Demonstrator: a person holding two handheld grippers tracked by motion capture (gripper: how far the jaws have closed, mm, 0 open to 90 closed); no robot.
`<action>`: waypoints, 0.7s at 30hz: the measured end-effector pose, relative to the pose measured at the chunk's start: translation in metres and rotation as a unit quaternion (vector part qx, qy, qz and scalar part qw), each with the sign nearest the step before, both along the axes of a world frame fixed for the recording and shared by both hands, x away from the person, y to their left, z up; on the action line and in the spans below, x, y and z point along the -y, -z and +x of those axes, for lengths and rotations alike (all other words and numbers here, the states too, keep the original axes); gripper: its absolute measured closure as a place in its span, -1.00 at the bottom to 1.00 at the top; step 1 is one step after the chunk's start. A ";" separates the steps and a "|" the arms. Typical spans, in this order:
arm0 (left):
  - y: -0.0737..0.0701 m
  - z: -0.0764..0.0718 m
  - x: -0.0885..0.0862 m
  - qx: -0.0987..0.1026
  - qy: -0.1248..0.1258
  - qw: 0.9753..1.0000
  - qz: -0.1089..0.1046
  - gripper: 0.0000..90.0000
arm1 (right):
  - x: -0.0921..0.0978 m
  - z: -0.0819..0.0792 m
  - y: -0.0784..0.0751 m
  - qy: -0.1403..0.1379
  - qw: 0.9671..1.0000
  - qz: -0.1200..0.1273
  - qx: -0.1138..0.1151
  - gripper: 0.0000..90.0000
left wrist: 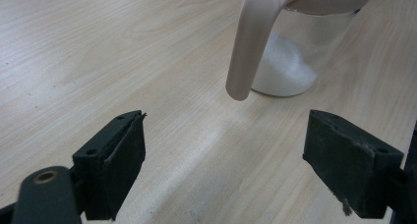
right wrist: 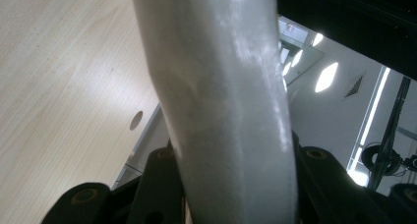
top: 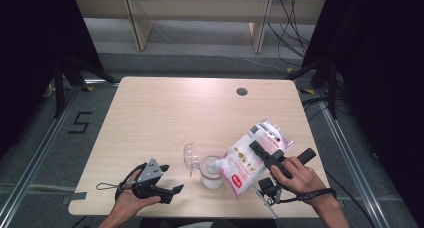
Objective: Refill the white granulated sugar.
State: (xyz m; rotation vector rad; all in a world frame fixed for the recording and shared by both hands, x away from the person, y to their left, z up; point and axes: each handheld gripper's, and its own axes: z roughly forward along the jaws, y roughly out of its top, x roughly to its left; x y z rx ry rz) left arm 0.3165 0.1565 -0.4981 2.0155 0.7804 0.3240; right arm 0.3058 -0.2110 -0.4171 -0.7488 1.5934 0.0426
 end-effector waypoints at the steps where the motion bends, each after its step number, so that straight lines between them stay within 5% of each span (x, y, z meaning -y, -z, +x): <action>1: 0.000 0.000 0.000 -0.001 -0.001 1.000 -0.001 -0.66 | -0.001 0.000 -0.002 -0.005 1.000 -0.009 0.004 0.52; 4: 0.000 0.000 0.000 -0.001 -0.001 1.000 -0.001 -0.66 | 0.001 0.000 0.001 -0.002 1.000 0.018 -0.006 0.52; 21: 0.000 0.000 0.000 -0.006 0.004 1.000 0.002 -0.66 | 0.002 -0.001 -0.002 -0.009 1.000 0.021 -0.015 0.54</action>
